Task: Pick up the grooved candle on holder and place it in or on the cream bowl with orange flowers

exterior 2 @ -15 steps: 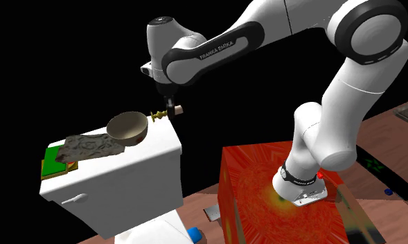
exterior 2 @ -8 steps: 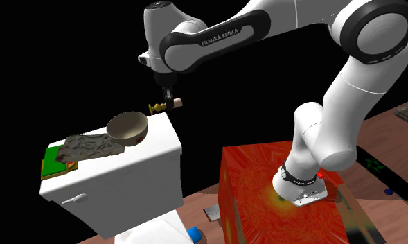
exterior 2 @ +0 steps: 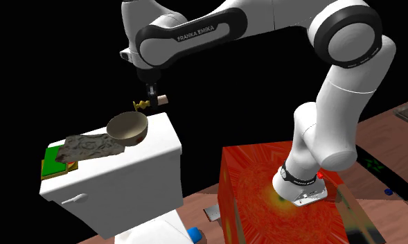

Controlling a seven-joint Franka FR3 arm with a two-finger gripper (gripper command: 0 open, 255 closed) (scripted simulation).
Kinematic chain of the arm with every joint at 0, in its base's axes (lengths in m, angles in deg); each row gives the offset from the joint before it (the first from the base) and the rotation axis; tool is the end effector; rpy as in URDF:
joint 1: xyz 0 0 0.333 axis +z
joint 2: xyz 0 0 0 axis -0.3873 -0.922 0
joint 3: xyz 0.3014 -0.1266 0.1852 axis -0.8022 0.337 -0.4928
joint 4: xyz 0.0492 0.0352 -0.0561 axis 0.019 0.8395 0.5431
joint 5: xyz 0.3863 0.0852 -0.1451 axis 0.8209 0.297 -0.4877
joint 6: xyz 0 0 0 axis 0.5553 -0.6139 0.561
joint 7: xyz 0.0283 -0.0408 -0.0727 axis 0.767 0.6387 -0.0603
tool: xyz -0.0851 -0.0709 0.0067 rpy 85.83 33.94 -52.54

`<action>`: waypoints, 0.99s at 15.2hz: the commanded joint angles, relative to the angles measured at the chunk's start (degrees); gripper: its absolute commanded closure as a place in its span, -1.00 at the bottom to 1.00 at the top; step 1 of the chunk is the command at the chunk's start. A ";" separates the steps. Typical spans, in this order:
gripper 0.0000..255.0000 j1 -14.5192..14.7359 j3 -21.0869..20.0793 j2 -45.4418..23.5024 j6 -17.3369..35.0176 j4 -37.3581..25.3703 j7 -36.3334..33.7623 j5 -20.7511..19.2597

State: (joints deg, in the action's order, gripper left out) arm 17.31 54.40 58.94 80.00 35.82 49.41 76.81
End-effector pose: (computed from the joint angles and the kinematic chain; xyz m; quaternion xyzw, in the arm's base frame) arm 0.5628 -0.2193 0.5459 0.9976 0.0606 0.0181 0.0270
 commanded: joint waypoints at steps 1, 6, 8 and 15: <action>1.00 0.39 -0.44 -4.18 -1.43 -5.46 -0.49 1.15; 1.00 0.02 -1.20 -16.31 -5.99 -21.77 -0.79 4.13; 1.00 -0.32 -1.52 -20.35 -7.16 -26.88 -0.97 4.97; 1.00 -0.15 -1.66 -20.67 -1.92 -21.94 -0.97 5.07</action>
State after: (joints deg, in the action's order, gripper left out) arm 17.22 52.75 38.49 77.32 13.35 48.35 81.82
